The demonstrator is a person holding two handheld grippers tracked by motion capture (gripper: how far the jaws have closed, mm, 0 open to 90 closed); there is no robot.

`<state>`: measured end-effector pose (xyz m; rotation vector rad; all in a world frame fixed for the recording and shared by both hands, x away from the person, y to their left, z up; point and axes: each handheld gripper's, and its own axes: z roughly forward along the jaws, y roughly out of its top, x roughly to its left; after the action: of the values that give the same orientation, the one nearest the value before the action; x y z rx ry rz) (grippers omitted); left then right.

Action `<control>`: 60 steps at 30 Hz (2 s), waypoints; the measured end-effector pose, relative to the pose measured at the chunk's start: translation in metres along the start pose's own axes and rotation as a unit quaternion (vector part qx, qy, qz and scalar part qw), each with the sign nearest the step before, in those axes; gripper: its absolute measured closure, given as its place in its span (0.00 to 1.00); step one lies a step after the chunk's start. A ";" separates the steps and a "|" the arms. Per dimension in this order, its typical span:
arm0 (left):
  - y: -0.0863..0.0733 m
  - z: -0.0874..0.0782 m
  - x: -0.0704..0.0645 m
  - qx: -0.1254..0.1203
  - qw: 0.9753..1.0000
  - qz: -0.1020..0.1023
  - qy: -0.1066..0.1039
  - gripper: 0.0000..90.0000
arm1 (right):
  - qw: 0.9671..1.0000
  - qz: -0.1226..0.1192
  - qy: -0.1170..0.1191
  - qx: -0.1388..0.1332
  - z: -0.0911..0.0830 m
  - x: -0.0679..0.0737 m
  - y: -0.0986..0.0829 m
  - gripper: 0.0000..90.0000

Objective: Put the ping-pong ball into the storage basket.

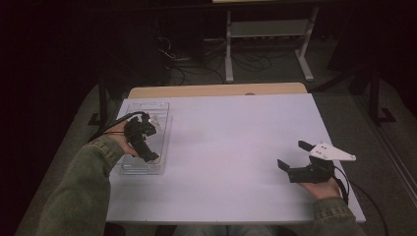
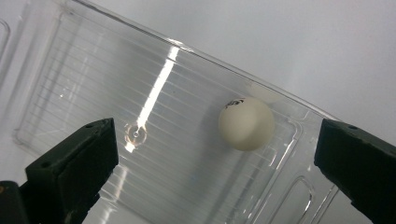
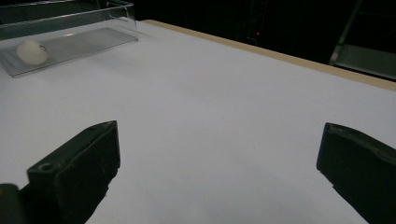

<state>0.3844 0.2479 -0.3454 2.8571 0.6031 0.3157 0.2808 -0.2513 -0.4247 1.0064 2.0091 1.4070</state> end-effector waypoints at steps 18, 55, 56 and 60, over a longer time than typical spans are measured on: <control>-0.010 -0.018 0.000 -0.049 0.999 -0.022 0.001 0.00 | 1.000 -0.003 0.001 -0.002 0.000 0.001 0.000 0.00; -0.072 -0.024 -0.008 -0.220 0.970 -0.102 0.015 0.00 | 1.000 -0.001 0.003 0.000 0.000 0.001 0.000 0.00; -0.074 -0.024 -0.009 -0.226 0.968 -0.107 0.018 0.00 | 1.000 -0.001 0.003 0.000 0.000 0.001 0.000 0.00; -0.082 -0.023 -0.010 -0.264 0.956 -0.128 0.009 0.00 | 1.000 -0.001 0.003 0.001 0.000 0.001 0.000 0.00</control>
<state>0.3391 0.3204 -0.3444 2.2392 0.7501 0.3899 0.2802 -0.2504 -0.4248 1.0015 2.0152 1.4094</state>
